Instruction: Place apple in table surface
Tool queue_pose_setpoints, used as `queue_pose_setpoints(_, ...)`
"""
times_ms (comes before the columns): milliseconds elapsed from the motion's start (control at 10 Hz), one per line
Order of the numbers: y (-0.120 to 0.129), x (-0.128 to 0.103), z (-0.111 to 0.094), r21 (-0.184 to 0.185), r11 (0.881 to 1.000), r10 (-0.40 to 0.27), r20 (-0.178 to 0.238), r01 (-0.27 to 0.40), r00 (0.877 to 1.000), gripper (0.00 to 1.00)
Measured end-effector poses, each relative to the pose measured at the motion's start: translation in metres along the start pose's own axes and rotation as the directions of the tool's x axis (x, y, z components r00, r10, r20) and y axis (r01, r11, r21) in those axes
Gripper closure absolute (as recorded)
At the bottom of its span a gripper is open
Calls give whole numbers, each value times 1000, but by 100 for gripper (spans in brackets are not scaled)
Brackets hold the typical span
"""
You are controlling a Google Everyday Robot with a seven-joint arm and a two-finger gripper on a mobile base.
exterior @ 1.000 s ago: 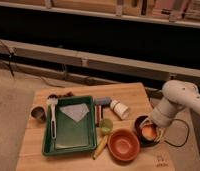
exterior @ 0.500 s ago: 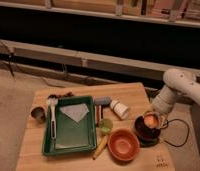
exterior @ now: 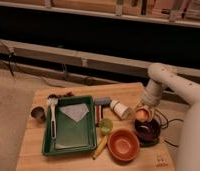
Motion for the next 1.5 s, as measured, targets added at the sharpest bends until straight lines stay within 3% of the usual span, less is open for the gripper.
queue_pose_setpoints(100, -21, 2, -2, -100, 995, -18, -23, 16, 1000, 100)
queue_pose_setpoints(200, -40, 2, -5, -203, 979, -34, -42, 25, 999, 100)
queue_pose_setpoints(400, -62, 4, -9, -342, 939, -58, -70, 31, 996, 100)
queue_pose_setpoints(500, -71, 2, -9, -392, 919, -83, -83, 44, 993, 100)
queue_pose_setpoints(600, -77, -2, -8, -396, 917, -98, -90, 55, 991, 100)
queue_pose_setpoints(1100, -76, -33, 5, -340, 938, -121, -126, 72, 985, 98)
queue_pose_setpoints(1500, -70, -66, 23, -266, 960, -120, -119, 85, 986, 57)
